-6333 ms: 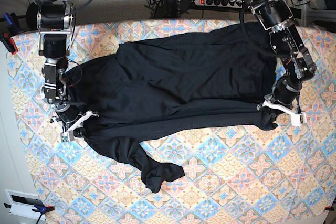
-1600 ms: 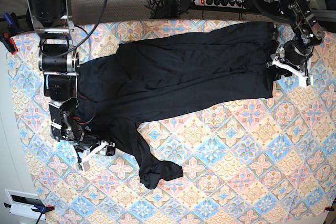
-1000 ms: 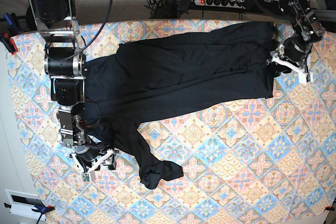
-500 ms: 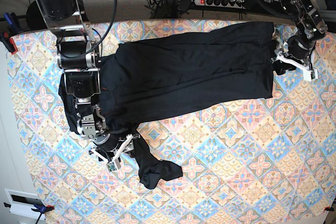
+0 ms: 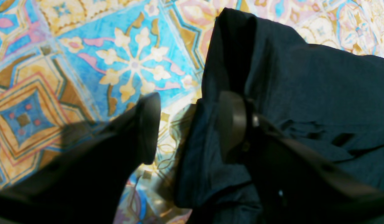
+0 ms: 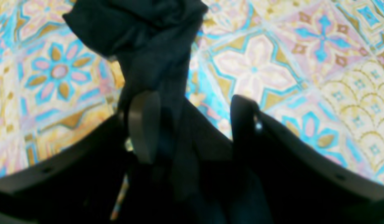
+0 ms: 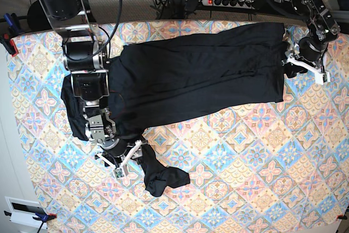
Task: Layout the t-shirt on the table in an organized manner, then fold the t-shirt properly
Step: 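Release the right gripper and move it to the hanging sleeve fabric, then grasp the sleeve fabric with the right gripper and lift it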
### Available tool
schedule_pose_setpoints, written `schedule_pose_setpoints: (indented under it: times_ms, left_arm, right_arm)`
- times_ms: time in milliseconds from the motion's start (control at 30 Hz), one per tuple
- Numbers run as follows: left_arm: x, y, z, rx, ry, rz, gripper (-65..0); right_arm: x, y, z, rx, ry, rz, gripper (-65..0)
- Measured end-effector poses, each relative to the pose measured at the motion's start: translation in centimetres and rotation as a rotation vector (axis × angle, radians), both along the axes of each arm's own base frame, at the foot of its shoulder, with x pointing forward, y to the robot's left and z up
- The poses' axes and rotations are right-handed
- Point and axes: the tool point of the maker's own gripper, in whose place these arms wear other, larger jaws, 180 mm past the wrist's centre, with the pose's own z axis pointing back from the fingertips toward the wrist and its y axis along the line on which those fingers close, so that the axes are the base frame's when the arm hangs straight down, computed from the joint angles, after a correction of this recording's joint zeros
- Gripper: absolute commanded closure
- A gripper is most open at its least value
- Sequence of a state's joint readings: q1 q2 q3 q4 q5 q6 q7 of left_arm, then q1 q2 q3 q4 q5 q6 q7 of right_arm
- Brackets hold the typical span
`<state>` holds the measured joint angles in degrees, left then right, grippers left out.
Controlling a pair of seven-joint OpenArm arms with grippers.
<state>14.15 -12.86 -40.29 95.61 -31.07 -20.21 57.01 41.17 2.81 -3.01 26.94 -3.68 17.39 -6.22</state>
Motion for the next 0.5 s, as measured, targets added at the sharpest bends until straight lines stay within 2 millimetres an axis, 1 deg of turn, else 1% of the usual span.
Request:
schedule_pose_setpoints:
  times_ms: [133, 233, 300, 500]
  left_arm:
    - [0.0, 0.0, 0.0, 0.0, -0.001, 0.0, -29.5]
    - [0.0, 0.0, 0.0, 0.0, 0.0, 0.0, -29.5]
    - [0.0, 0.0, 0.0, 0.0, -0.001, 0.0, -29.5]
    - [0.0, 0.0, 0.0, 0.0, -0.001, 0.0, -29.5]
  right_arm:
    - [-0.2, 2.6, 0.0, 0.031, 0.006, 0.029, -34.5]
    - [-0.2, 3.9, 0.1, 0.047, 0.003, 0.043, -34.5]
    - [-0.3, 4.3, 0.2, 0.054, 0.001, 0.05, -34.5]
    - [-0.2, 3.5, 0.2, 0.042, 0.0, 0.037, -34.5]
